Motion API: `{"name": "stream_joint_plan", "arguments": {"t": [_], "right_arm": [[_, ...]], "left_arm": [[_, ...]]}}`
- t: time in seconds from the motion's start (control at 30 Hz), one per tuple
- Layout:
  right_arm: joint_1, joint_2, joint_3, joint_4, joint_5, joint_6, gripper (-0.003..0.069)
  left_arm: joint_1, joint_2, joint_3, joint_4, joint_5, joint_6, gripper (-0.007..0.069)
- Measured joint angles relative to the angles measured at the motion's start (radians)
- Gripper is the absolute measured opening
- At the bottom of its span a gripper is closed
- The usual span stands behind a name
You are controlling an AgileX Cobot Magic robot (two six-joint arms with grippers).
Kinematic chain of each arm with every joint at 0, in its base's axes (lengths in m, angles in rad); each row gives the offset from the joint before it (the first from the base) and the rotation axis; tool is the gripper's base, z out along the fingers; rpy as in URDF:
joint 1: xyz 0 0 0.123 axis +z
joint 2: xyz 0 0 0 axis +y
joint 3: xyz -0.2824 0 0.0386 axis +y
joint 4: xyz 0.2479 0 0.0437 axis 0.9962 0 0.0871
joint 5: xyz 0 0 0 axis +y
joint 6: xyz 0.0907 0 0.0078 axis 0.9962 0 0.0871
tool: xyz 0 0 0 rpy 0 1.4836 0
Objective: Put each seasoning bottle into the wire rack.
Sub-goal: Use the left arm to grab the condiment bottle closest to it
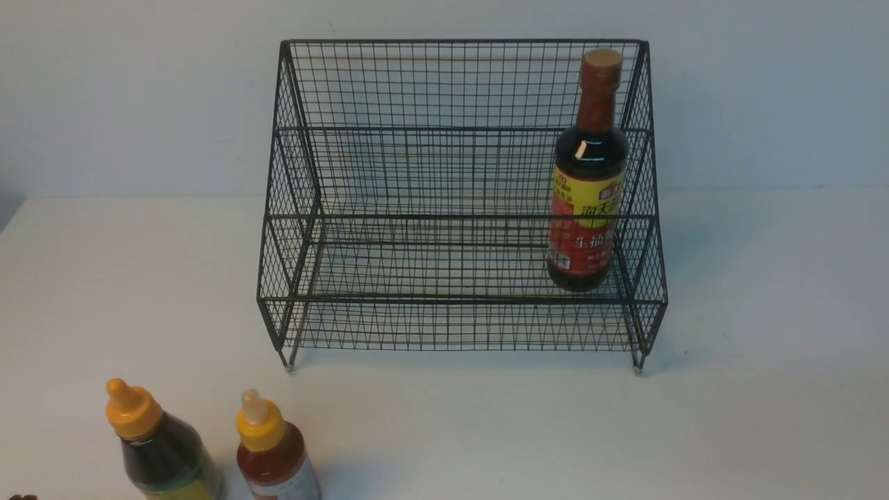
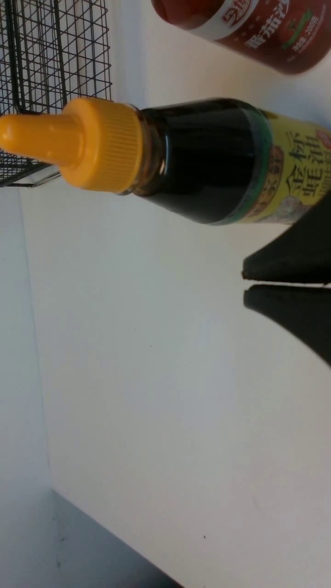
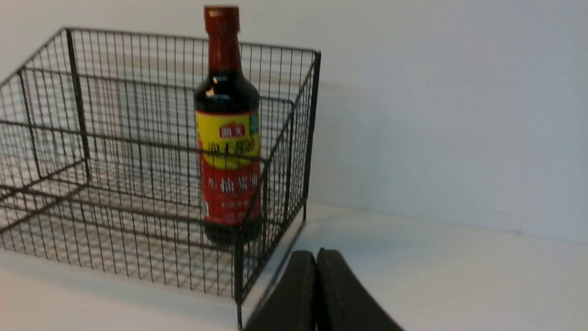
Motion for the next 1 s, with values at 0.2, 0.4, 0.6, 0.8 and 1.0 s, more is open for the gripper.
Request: {"name": "stream_joint_plan", "arguments": {"t": [0.2, 0.4, 0.6, 0.8, 1.0], "right_arm": [[-0.062, 0.0, 0.079, -0.026, 0.026, 0.037, -0.0015], [-0.135, 0.0, 0.082, -0.026, 0.045, 0.037, -0.0015], [-0.188, 0.0, 0.08, -0.026, 0.079, 0.026, -0.0015], [-0.225, 0.0, 0.08, -0.026, 0.081, 0.022, -0.0015], [-0.229, 0.0, 0.08, -0.026, 0.081, 0.022, -0.0015]], "left_arm": [[0.0, 0.0, 0.0, 0.0, 0.0, 0.0, -0.0005], [0.0, 0.0, 0.0, 0.0, 0.0, 0.0, -0.0005], [0.0, 0.0, 0.0, 0.0, 0.0, 0.0, -0.0005], [0.0, 0.0, 0.0, 0.0, 0.0, 0.0, -0.0005], [0.0, 0.0, 0.0, 0.0, 0.0, 0.0, -0.0005]]}}
